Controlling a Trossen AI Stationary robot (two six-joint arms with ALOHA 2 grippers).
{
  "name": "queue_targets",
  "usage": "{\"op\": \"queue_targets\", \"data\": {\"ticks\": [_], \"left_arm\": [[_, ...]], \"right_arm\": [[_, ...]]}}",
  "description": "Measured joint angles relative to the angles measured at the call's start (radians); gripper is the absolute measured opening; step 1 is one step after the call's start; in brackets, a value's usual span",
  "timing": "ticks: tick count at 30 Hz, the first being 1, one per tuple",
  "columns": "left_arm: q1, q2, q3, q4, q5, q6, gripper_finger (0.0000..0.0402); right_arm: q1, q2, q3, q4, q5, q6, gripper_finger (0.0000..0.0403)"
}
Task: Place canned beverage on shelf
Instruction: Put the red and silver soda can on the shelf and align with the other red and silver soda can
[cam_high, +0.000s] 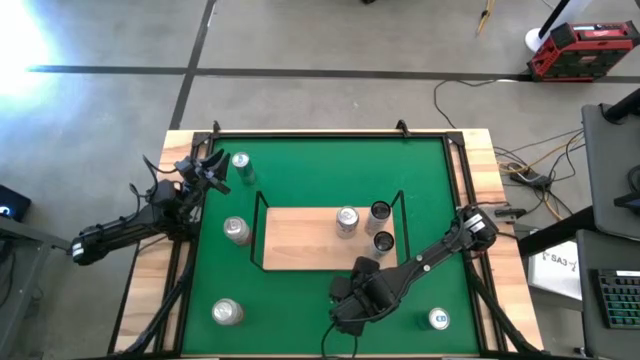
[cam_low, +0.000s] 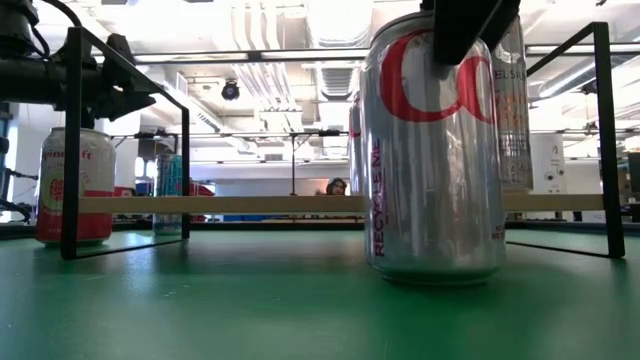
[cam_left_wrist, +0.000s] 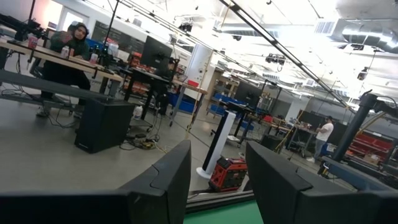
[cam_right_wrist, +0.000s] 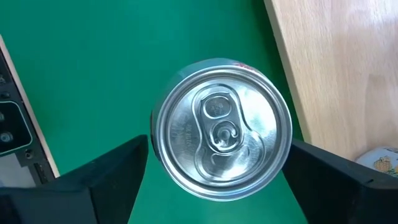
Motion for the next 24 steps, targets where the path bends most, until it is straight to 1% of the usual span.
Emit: {"op": "queue_targets", "data": {"ticks": [6, 12, 20, 24], "left_arm": [[0.000, 0.000, 0.000, 0.000, 0.000, 0.000, 0.0137], [0.000, 0.000, 0.000, 0.000, 0.000, 0.000, 0.0137], [0.000, 0.000, 0.000, 0.000, 0.000, 0.000, 0.0137], [0.000, 0.000, 0.000, 0.000, 0.000, 0.000, 0.0137]], "right_arm": [[-0.002, 0.000, 0.000, 0.001, 0.001, 0.014, 0.0317], [-0.006, 0.000, 0.000, 0.005, 0.009, 0.015, 0.0273], [-0.006, 0.001, 0.019, 0.007, 0.031, 0.015, 0.0273], [-0.008, 0.001, 0.068, -0.053, 0.054, 0.073, 0.0273]]}}
